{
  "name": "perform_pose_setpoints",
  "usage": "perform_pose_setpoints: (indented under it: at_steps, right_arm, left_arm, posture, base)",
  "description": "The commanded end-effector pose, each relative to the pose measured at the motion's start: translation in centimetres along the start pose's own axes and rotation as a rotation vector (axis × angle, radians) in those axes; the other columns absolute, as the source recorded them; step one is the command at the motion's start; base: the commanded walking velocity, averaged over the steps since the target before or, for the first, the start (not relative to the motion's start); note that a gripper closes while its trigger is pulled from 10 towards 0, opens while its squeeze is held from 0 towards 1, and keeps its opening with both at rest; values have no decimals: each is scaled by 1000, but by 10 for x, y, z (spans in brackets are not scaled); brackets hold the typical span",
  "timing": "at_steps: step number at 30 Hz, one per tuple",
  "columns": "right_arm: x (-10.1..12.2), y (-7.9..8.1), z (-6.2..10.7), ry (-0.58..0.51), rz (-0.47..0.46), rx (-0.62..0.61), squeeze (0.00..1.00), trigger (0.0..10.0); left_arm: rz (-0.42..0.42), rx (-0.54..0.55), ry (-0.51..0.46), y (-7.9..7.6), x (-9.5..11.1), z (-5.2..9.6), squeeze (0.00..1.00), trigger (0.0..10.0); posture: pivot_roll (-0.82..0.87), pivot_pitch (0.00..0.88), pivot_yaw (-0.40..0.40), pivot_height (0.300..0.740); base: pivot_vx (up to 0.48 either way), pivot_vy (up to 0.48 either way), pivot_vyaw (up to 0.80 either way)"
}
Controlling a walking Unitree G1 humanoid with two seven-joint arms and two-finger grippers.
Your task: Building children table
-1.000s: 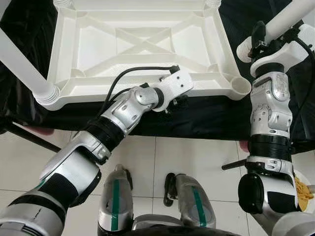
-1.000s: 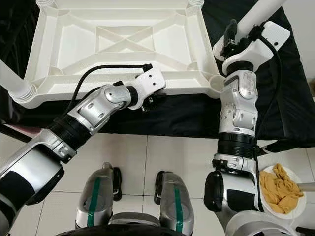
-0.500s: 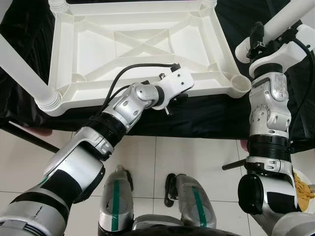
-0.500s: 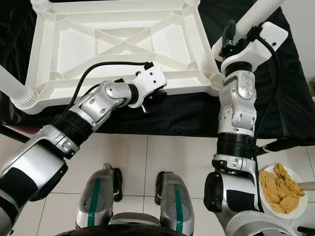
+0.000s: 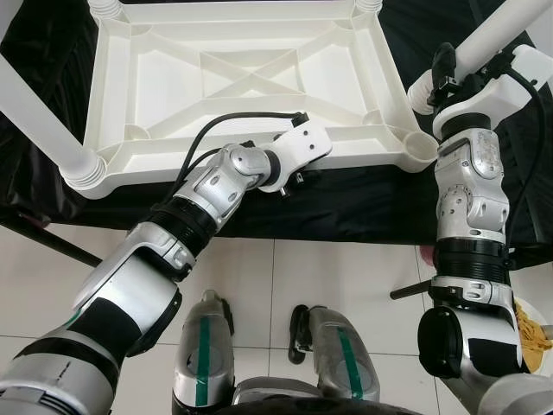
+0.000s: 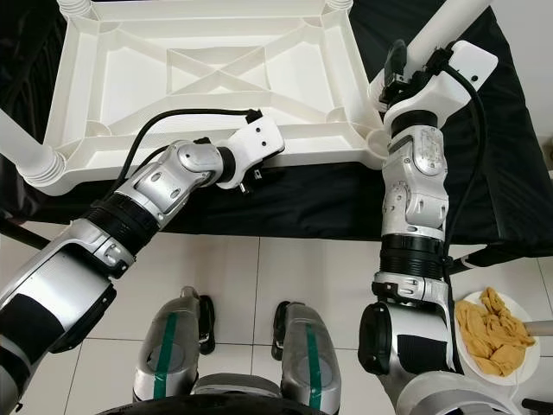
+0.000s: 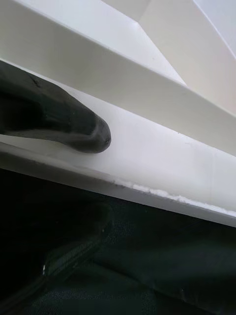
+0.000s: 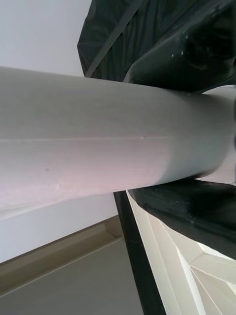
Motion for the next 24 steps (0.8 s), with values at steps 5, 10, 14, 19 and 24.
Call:
perform_pose_setpoints:
  at_steps: [5,10,14,19,24]
  right_arm:
    - [6,-1,1,-10,13,8,0,10000]
    - [8,-2,2,-17,22,7,0,10000]
    - [11,-2,3,-25,26,5,0,10000]
    - [12,-4,5,-31,27,-3,0,10000]
    - [11,-5,6,-30,26,-10,0,10000]
  left_arm:
    - [-29,30,0,13,5,4,0,10000]
    - [-41,19,-7,12,7,4,0,10000]
    - [-49,13,-7,12,6,6,0,10000]
    - [-50,12,-5,14,5,8,0,10000]
    - [-51,16,-3,16,5,9,0,10000]
  posture:
    - [-93,61,1,740]
    - [-114,62,27,740]
    - [-126,72,39,740]
    - [-127,72,49,740]
    - [-120,79,42,740]
  base:
    - [0,0,0]
    - [0,0,0]
    - [0,0,0]
    - [0,0,0]
    - [0,0,0]
Point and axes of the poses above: a point about 5 cm out from each wrist's last joint towards the gripper, its own z axis pointing back from the gripper into the wrist, its own x axis along the axis of the wrist's last joint, y = z × x, the point moved 5 cm from there along -z, pointing out of the wrist towards the gripper, and after that the axes turned 15 degrees about -z, right-handed, at the moved point
